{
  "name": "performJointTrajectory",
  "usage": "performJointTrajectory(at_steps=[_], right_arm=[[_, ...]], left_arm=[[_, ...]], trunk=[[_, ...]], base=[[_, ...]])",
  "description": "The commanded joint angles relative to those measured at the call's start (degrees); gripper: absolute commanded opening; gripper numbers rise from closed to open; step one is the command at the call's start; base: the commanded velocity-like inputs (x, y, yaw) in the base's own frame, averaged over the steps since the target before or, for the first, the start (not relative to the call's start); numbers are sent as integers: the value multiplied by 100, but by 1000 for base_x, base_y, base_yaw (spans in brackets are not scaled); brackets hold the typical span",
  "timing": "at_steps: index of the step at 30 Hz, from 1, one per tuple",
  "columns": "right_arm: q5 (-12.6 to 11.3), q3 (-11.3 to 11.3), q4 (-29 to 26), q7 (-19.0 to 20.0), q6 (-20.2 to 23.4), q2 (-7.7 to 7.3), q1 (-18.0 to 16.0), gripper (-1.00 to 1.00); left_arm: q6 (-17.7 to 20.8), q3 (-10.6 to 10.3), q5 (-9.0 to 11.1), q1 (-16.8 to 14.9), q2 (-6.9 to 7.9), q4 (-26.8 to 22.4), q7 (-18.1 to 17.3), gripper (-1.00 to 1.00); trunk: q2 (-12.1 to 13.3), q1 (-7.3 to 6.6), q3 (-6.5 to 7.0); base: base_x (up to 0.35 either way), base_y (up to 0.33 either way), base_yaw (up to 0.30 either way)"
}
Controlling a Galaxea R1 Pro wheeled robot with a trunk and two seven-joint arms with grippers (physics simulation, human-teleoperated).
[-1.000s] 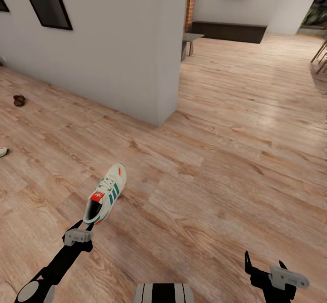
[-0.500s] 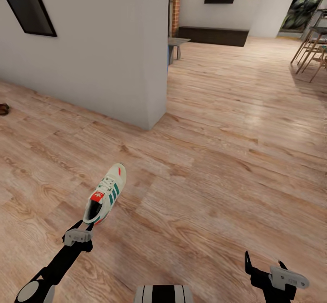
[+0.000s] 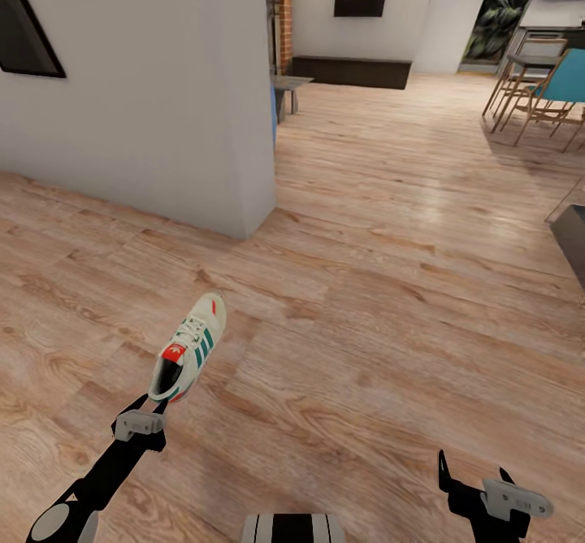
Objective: Pick up the two gym shoes and the two sandals from the corridor floor and place them onto the hallstand (shoe rack) in the corridor, making sure they are on the rack and not on the floor. Arrange them so the two gym shoes are next to each other and the two sandals are next to each other.
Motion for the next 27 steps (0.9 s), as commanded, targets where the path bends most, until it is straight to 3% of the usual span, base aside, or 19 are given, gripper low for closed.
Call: performJointTrajectory(at_steps=[1, 20, 27], right_arm=[[3, -2, -1, -9, -12, 3, 1, 100], [-15, 42, 21, -9, -33, 20, -8, 100], [5, 157, 379, -69, -88, 115, -65, 100]], left_arm=[[6, 5, 57, -2, 0, 5, -41, -100], [-11, -17, 56, 7, -13, -6, -41, -100], [-117, -30, 49, 29, -78, 81, -55, -100]], trunk=[[-1, -1, 5], [-1, -1, 109], [-1, -1, 117]], base=[[0, 0, -199], [0, 0, -172], [0, 0, -235]])
